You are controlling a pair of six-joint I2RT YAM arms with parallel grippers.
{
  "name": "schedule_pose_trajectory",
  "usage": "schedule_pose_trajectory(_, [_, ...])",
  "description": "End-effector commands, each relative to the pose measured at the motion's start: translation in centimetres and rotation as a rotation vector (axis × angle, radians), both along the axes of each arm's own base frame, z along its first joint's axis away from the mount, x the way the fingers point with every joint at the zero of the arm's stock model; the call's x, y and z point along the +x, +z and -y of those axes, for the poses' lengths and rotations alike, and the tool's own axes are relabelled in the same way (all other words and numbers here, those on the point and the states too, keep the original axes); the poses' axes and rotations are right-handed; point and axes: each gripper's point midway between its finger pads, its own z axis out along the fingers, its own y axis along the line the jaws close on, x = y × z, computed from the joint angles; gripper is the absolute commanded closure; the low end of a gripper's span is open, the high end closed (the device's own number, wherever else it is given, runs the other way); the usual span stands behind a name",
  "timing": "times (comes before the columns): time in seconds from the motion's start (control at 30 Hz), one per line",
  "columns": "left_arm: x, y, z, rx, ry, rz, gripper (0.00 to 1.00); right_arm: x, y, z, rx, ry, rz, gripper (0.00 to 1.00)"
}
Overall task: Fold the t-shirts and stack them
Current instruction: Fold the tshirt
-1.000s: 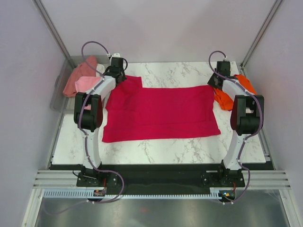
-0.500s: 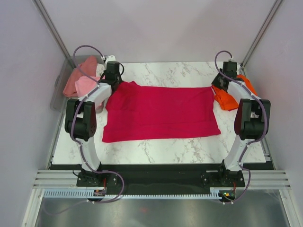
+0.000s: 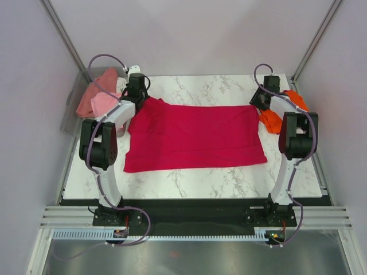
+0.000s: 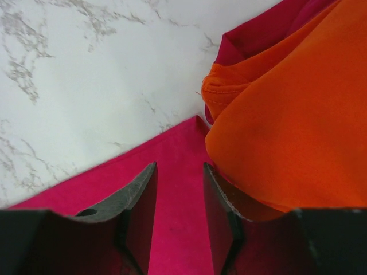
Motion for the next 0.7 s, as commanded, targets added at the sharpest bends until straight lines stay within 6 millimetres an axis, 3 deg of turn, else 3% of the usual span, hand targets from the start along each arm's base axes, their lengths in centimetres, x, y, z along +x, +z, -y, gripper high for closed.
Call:
schedule_pose_trajectory(0.0, [1.3, 1.5, -0.3, 0.036, -0.014, 0.042, 0.98, 1.4, -0.8, -0.3, -0.049, 0.005, -0.008, 0.54])
schedule_pose_trajectory(0.17, [1.4, 1.4, -0.1, 0.034, -0.019, 0.040, 0.98, 2.7, -2.7, -0.2, -0.091, -0.029, -0.047, 0.55])
schedule_pose_trajectory(0.33, [1.3, 0.8, -0.1, 0.035, -0.022, 0.026, 0.98, 2.9, -3.0, 1.8, -0.199, -0.097, -0.071, 0.53])
schedule_pose_trajectory(0.37, [1.3, 0.8, 0.0, 0.033, -0.025, 0.028, 0.98, 2.9, -3.0, 0.5, -0.219, -0.079, -0.072, 0.52])
schedule_pose_trajectory(0.67, [1.5, 0.5, 0.0, 0.036, -0.027, 0.021, 0.98, 3.2, -5.0, -0.1, -0.228, -0.048, -0.120, 0.54])
